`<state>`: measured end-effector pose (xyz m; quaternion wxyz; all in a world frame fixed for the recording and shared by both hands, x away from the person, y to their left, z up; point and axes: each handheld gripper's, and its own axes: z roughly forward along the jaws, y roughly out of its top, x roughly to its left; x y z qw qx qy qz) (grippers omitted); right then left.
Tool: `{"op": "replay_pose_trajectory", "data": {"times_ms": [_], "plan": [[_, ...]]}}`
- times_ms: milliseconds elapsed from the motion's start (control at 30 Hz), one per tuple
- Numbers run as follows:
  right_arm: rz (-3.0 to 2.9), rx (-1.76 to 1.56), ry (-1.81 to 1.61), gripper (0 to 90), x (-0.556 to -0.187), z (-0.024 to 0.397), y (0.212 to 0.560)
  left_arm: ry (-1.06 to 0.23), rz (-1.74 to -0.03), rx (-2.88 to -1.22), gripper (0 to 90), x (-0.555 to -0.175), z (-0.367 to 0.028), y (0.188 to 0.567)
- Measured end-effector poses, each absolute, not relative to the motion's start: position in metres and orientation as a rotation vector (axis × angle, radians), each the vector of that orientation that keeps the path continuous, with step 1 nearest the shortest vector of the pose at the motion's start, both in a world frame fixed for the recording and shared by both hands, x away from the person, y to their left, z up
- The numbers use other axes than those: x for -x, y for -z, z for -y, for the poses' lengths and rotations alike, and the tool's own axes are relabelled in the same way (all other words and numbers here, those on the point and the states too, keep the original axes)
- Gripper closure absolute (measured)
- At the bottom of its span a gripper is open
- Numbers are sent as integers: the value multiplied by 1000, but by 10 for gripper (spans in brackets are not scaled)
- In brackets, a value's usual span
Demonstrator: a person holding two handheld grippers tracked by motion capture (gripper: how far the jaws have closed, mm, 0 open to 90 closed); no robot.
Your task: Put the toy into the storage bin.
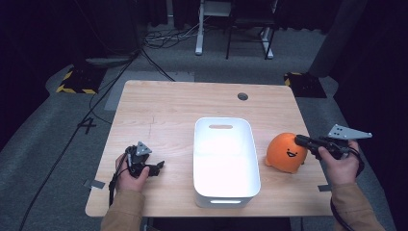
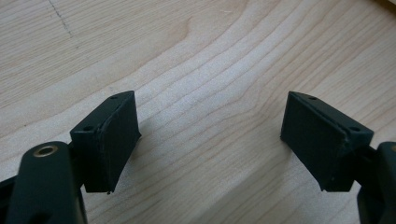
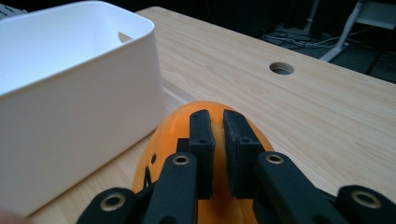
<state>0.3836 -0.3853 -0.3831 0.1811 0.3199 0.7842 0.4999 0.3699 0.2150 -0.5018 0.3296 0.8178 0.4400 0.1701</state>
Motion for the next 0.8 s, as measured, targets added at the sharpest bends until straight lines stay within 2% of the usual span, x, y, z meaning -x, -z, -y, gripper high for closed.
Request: {"op": "replay_pose_trajectory", "data": {"times_ms": [800], "plan": [[-2196,-693,-1580,832,-386,389,328,-435,-1153,-2138,196,-370,-215,502]]}}
